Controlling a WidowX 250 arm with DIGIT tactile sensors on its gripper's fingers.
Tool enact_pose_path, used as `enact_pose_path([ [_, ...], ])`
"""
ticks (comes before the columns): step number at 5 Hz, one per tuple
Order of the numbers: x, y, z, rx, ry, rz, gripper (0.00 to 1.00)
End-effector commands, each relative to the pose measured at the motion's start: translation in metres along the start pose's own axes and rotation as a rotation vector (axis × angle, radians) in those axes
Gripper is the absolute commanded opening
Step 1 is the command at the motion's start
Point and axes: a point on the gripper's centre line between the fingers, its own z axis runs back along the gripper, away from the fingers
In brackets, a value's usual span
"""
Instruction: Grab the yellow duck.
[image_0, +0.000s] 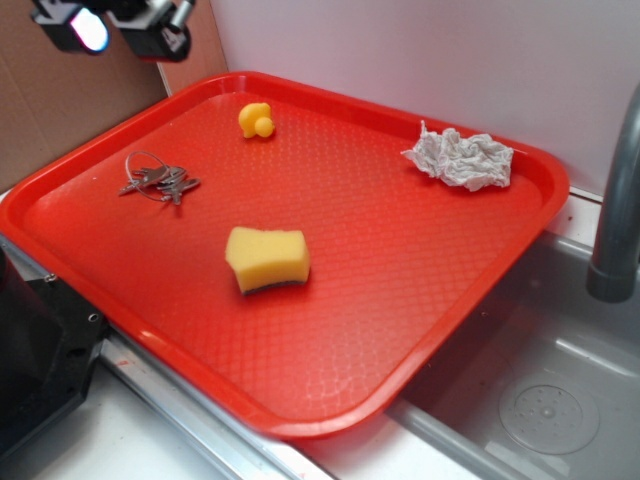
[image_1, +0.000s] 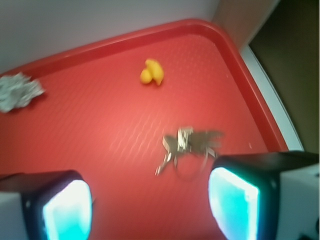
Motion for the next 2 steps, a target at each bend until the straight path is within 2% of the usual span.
enact_pose_path([
  [1,0.048,0.019,-0.053,-0.001,-0.046,0.025,1.0],
  [2,0.066,0.018,-0.078,0.0,-0.035,0.019,1.0],
])
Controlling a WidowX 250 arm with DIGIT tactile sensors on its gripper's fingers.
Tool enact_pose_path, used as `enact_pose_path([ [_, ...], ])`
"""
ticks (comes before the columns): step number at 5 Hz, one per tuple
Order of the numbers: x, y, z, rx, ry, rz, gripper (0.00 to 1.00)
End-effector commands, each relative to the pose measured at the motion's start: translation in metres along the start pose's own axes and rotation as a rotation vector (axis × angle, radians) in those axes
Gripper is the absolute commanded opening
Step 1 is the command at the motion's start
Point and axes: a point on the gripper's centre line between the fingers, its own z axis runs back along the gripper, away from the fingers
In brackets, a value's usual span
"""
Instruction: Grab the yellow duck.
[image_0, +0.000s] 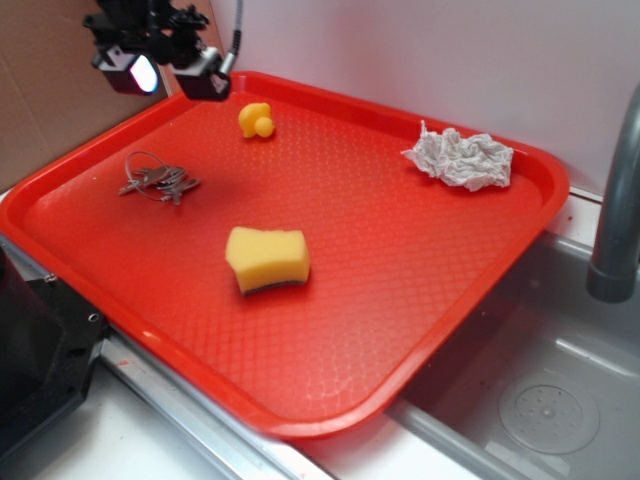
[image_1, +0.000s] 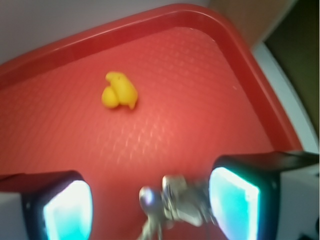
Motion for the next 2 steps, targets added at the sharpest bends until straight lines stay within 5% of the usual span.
enact_pose_path([
  [1,0.048,-0.007,-0.026,-0.036,-0.046,-0.041,1.0],
  [2,0.056,-0.018,-0.043,-0.053,-0.023,-0.092,1.0],
])
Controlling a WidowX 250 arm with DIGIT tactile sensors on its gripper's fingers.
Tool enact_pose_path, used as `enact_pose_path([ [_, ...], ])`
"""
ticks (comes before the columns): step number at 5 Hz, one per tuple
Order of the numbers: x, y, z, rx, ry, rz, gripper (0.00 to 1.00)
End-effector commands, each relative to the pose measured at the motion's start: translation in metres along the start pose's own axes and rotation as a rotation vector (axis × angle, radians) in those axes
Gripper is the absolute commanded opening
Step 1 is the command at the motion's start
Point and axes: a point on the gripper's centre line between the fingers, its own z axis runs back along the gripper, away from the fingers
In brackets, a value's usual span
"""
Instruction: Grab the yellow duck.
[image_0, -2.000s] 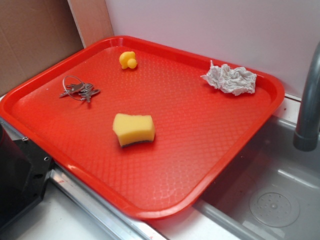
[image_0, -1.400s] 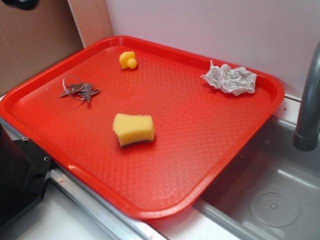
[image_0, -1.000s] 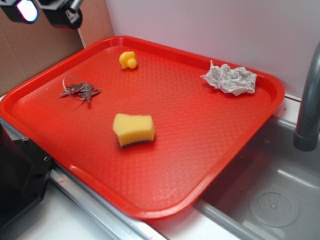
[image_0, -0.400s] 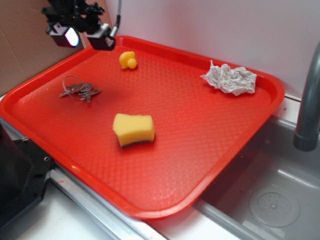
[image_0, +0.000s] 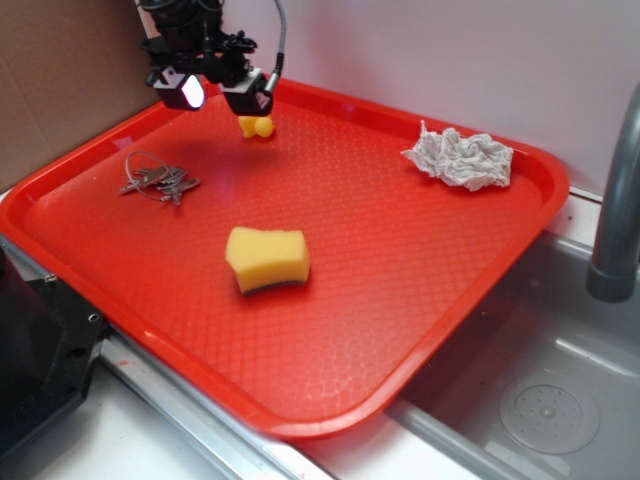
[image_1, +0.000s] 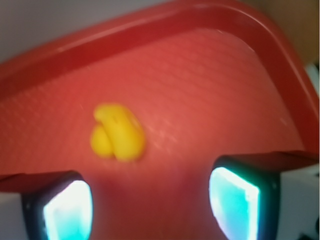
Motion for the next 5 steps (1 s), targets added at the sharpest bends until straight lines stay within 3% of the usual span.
enact_pose_path([
  [1,0.0218,-0.0174,-0.0146,-0.017,-0.02,-0.099,1.0],
  [2,0.0209,-0.0209,-0.0194,-0.015,-0.013,-0.108,0.0],
  [4,0.0195,-0.0179,-0.02,0.005,0.0,-0.075,0.0],
  [5,0.0134,-0.0211,-0.0105,0.014,0.057,-0.094,0.0],
])
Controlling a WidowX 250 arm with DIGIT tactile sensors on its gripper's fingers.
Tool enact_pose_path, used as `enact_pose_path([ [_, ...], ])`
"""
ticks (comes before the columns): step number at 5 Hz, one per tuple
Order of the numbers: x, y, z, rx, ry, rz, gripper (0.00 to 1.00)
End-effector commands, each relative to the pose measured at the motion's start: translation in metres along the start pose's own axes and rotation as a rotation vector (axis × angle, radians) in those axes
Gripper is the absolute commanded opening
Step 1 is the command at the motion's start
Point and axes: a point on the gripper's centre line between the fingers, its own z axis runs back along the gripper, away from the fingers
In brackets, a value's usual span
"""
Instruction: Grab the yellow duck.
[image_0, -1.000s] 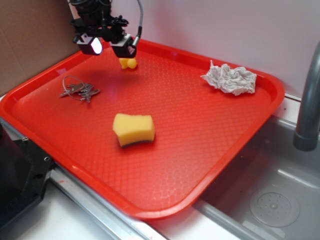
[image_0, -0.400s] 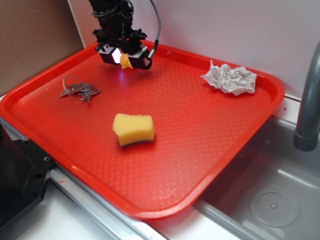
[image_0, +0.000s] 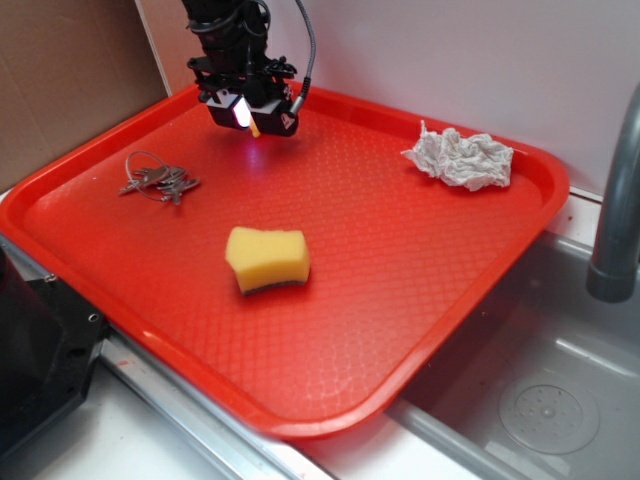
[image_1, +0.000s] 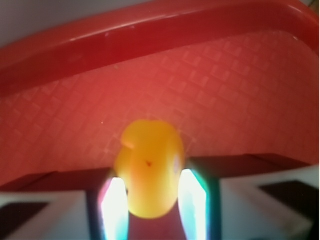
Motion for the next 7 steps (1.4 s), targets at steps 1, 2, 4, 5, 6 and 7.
enact_pose_path([
  [1,-0.009,-0.018,0.056,0.052,0.045,-0.017,0.0],
  [2,-0.031,-0.035,0.104,0.055,0.092,-0.045,0.0],
  [4,-0.087,-0.06,0.163,-0.012,0.134,-0.062,0.0],
  [5,-0.106,-0.074,0.175,-0.026,0.121,-0.111,0.0],
  [6,-0.126,-0.091,0.181,0.007,0.069,-0.114,0.0],
  [7,-0.118,-0.087,0.173,-0.053,0.131,-0.137,0.0],
])
